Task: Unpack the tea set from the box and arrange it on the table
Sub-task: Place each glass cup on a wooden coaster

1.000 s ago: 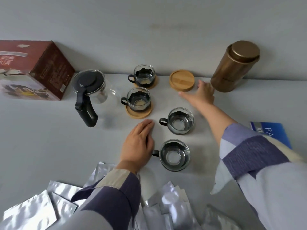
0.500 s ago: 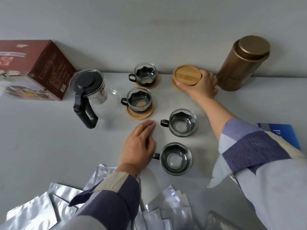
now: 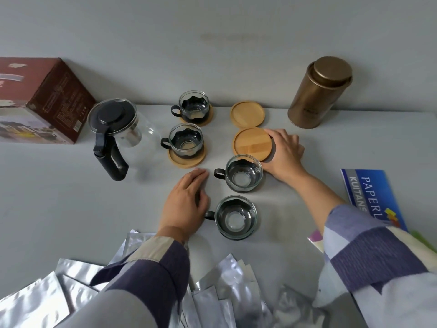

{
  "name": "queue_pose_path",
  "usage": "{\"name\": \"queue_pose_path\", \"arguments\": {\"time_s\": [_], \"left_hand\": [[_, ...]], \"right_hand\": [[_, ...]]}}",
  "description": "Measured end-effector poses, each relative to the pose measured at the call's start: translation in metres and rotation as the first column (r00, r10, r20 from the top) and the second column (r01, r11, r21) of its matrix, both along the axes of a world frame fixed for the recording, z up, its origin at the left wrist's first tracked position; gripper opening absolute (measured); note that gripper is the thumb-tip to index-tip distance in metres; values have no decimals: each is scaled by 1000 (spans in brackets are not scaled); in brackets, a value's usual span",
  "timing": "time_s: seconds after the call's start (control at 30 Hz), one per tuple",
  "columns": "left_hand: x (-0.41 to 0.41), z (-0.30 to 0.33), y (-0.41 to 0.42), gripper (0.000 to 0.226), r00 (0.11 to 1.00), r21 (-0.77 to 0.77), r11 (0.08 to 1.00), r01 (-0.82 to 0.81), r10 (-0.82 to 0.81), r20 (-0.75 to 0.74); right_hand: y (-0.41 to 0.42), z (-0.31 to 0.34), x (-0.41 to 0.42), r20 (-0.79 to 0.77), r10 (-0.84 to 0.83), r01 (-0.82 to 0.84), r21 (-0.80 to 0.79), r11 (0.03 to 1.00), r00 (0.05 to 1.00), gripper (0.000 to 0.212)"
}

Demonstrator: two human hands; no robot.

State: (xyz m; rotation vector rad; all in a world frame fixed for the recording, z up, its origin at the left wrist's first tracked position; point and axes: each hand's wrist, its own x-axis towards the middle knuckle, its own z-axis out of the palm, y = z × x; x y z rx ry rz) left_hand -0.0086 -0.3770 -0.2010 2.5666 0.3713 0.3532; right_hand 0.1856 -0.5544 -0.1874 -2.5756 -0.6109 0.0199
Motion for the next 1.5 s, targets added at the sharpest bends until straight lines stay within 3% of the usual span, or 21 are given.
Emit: {"name": "queue_pose_path", "arguments": {"time_s": [0.27,0.43,0.53,0.67,0.87,1.1,1.27,1.5], "left_hand": [[0,0,0,47,1000,6,1000,3,-3,7],[-1,-1,0,45,1000,-2,1000,-9,9,10],[-1,0,0,43,1000,1,1000,-8,8,9],[0,-1,-1,42,1000,9,1000,-13,13,12],[-1,-2,0,42,1000,5,1000,-11,11,16],[-1,-3,0,42,1000,13,1000,-10,10,18],[-1,-3,0,42,1000,11,1000,-8,7,25],[-1,-1,0,43,1000,10,1000,2,-2,4]], "right_hand": [[4,-4,2,-14,22,-25,-173,985,1000,87],[-2,6,2,-95,41,-61,-213,975,995,100],[-17,21,-21,-134,47,-65,-133,989,990,86],[-41,25,-85,-140,169,-157,97,983,976,59],[-48,5,-155,-192,191,-167,133,977,963,73],[-19,-2,-187,-129,-33,48,113,992,991,95],[0,-6,-194,-74,-182,192,160,968,981,94],[-7,16,-195,-124,-136,164,255,953,983,90]]}}
